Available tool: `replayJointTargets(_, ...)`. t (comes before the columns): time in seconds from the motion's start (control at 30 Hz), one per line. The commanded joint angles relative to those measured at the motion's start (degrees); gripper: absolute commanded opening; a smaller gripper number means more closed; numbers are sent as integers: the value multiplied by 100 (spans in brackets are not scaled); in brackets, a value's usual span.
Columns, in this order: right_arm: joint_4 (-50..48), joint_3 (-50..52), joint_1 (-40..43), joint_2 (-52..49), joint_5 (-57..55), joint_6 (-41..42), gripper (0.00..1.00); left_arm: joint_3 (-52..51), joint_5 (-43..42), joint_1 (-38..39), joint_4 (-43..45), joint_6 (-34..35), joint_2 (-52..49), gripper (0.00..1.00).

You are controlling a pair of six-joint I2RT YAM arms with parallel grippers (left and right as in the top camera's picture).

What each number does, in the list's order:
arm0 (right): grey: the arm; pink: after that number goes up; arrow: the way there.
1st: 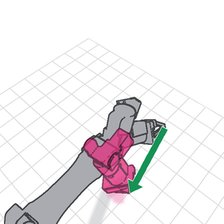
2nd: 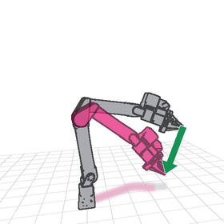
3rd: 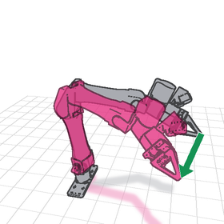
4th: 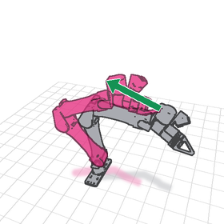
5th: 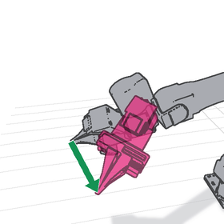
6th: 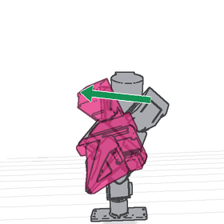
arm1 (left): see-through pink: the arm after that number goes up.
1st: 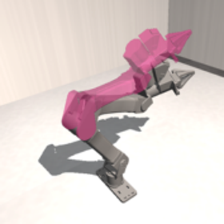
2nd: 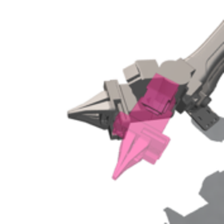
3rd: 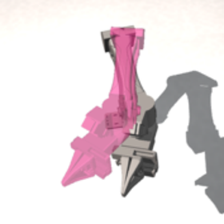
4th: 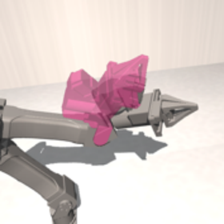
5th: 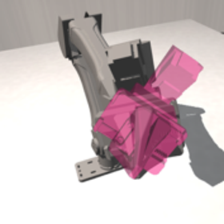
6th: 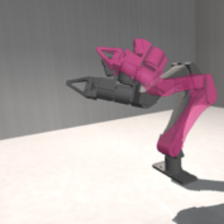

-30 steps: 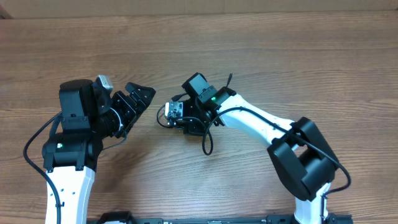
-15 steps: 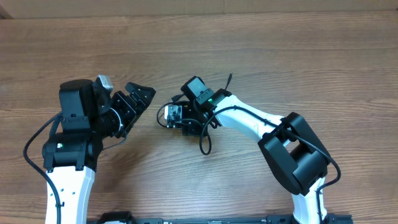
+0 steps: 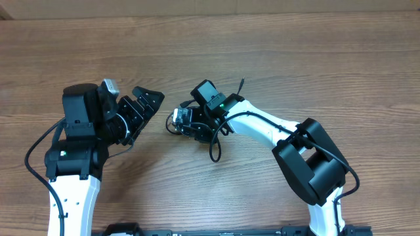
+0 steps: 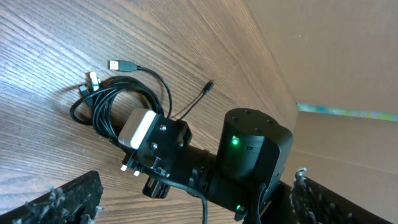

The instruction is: Untangle cables

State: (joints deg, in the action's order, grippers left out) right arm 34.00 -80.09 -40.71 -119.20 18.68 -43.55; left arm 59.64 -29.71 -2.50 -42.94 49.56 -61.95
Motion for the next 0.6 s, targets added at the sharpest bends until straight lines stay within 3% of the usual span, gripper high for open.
replayJointTargets(0.0, -26, -44, -7, 407, 70, 310, 4, 96, 24, -116, 35, -74, 13, 98)
replayJointTargets(0.33, 11, -44, -7, 2026, 116, 1021, 4, 96, -61, -284, -55, -807, 13, 99)
replayJointTargets(0.57, 11, -44, -9, 2833, 114, 1836, 4, 96, -688, -284, -55, -1416, 13, 100)
